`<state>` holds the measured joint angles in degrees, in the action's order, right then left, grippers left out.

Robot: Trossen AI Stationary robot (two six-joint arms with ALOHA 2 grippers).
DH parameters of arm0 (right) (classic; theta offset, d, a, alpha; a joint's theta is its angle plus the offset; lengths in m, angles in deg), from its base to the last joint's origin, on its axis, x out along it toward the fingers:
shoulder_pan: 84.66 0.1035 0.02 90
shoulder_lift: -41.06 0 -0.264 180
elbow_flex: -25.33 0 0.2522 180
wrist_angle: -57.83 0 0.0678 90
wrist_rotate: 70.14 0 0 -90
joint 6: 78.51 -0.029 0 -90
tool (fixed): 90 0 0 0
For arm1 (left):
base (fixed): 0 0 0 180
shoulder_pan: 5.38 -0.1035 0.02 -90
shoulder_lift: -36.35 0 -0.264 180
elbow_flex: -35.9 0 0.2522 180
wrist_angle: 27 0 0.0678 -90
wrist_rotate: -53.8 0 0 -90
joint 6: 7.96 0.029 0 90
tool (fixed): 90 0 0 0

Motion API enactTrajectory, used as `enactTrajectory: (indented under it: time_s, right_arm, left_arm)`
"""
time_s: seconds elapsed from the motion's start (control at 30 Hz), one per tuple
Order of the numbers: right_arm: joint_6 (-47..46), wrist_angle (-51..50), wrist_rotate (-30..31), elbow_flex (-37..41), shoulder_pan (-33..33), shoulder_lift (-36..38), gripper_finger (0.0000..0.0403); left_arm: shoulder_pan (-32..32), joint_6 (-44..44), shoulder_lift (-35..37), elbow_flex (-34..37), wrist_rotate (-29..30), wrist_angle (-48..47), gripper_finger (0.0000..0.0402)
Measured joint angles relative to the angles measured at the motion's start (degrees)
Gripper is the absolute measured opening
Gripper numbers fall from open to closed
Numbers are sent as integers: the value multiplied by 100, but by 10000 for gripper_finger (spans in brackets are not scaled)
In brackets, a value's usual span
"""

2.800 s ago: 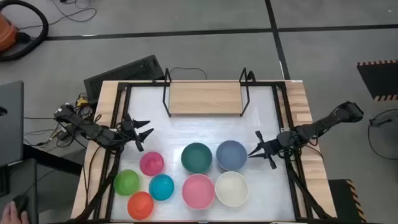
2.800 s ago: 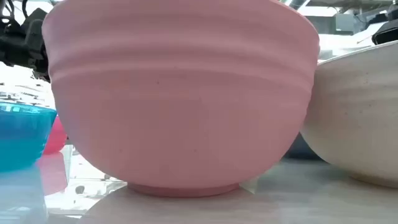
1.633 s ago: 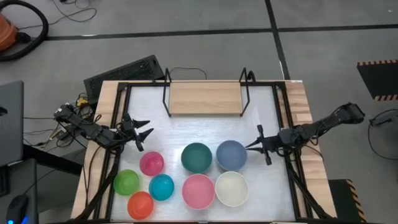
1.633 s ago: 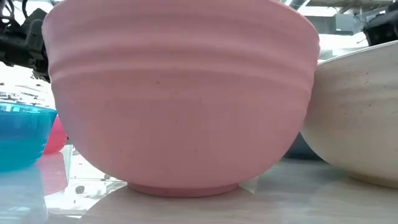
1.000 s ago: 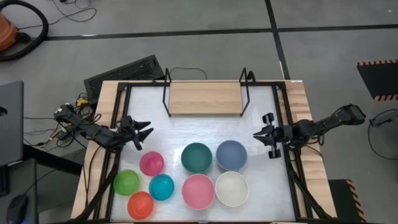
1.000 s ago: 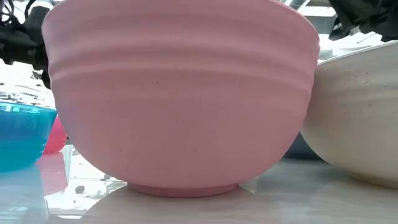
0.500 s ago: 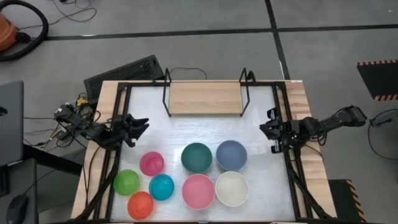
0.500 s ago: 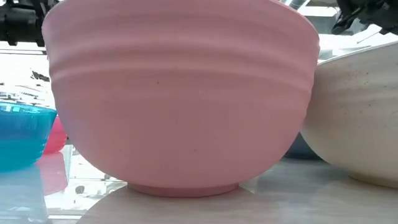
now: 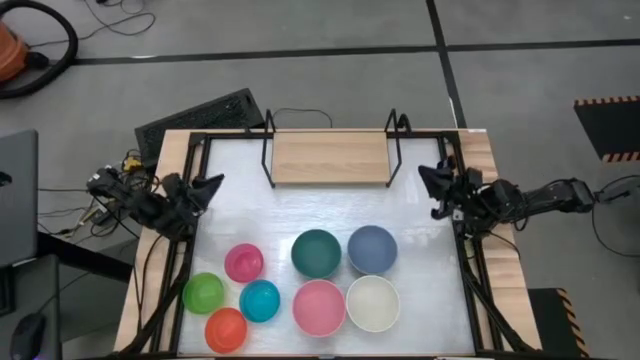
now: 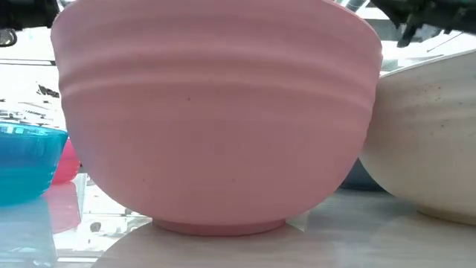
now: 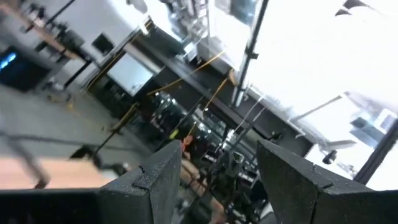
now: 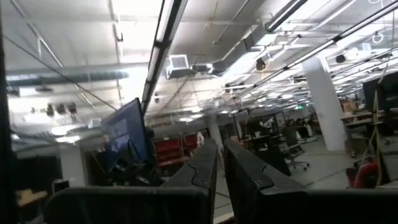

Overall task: Place and stack bowls onto a shelf
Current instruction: Put the large blue bowl on the shelf

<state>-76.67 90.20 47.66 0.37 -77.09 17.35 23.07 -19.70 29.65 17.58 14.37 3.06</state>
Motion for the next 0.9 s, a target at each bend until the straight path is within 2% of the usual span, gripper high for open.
enactTrajectory:
  time_s: [0.1,0.3,0.47,0.57,0.7,0.8,0.9]
  right_arm:
    - [98,-1165,305,-821,-33,-276,59]
    - [-361,-4584,1679,-2746,-35,-1271,59]
    - [-1377,-6188,1700,-3688,-27,-2078,59]
    - [-2551,-7169,1416,-4141,-8,-2404,59]
    - [-4376,-9107,531,-4610,-63,-2821,70]
    - [-5581,-10135,-145,-4634,-2,-3156,101]
    - [-6418,-10809,-1091,-4634,71,-3574,152]
  left_arm:
    - [4,234,0,-490,-89,-602,194]
    - [4,-64,-4,-1838,-62,-3231,194]
    - [4,-339,-4,-2742,38,-4896,194]
    - [4,-368,-4,-3098,76,-5411,194]
    - [3,-445,-2,-3323,149,-5751,194]
    - [4,-386,-2,-3329,231,-5816,194]
    - [4,-401,-2,-3329,262,-5999,194]
